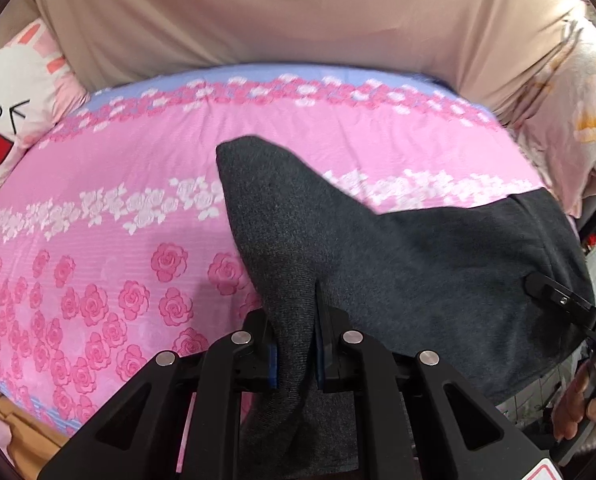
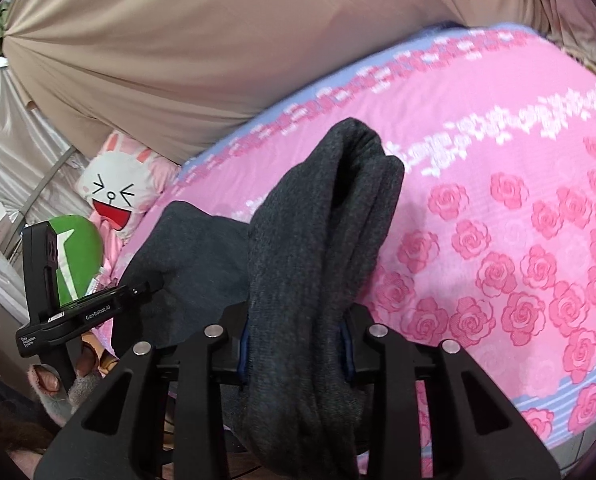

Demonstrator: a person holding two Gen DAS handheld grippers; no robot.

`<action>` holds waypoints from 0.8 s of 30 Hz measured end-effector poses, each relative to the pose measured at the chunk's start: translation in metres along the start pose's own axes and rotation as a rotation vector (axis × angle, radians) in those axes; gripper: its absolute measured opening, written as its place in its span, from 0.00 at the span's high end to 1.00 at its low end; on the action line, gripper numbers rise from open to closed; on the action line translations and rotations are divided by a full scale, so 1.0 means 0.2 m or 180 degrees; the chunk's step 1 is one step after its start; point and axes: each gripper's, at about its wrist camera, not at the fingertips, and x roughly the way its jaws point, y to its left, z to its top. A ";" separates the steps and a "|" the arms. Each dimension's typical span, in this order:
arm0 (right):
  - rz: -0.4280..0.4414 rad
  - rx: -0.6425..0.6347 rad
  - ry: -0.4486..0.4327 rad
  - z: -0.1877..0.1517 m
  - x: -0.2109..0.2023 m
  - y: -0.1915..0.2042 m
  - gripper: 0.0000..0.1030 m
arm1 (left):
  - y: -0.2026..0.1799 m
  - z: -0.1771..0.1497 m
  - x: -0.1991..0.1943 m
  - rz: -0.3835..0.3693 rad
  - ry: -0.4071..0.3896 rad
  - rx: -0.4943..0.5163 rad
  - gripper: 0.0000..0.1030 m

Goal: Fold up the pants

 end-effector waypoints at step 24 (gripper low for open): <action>0.0607 -0.1220 -0.1957 0.51 -0.76 0.73 0.71 | -0.13 0.39 -1.15 0.0108 -0.2429 0.0487 0.92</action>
